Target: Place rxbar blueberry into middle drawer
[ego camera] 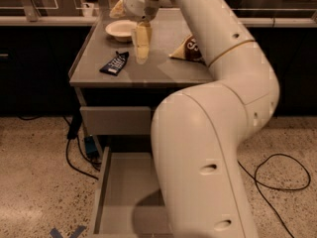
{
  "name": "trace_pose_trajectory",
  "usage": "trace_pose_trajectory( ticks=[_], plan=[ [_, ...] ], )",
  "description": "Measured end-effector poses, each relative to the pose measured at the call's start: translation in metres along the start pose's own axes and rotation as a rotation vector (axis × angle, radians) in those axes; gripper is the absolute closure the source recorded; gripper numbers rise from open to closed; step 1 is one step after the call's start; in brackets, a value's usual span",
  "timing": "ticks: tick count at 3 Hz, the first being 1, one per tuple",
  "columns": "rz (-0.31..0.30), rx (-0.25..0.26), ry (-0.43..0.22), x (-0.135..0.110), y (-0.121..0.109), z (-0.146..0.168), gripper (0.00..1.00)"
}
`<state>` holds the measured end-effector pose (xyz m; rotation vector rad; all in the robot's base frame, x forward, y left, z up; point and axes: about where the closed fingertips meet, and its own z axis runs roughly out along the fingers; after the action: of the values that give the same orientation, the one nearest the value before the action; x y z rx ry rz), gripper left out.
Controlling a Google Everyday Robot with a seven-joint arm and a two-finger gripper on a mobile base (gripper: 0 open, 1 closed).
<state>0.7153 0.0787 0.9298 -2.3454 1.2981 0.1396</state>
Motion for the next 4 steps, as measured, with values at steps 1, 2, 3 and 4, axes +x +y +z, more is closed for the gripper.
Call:
trace_pose_trajectory(
  ticks=[1, 2, 3, 4],
  plan=[
    [-0.065, 0.048, -0.074, -0.022, -0.036, 0.040, 0.00],
    [-0.064, 0.050, -0.075, -0.022, -0.037, 0.041, 0.00],
    [-0.049, 0.021, -0.102, -0.022, -0.039, 0.066, 0.00],
    [-0.036, -0.018, -0.145, -0.024, -0.041, 0.099, 0.00]
  ],
)
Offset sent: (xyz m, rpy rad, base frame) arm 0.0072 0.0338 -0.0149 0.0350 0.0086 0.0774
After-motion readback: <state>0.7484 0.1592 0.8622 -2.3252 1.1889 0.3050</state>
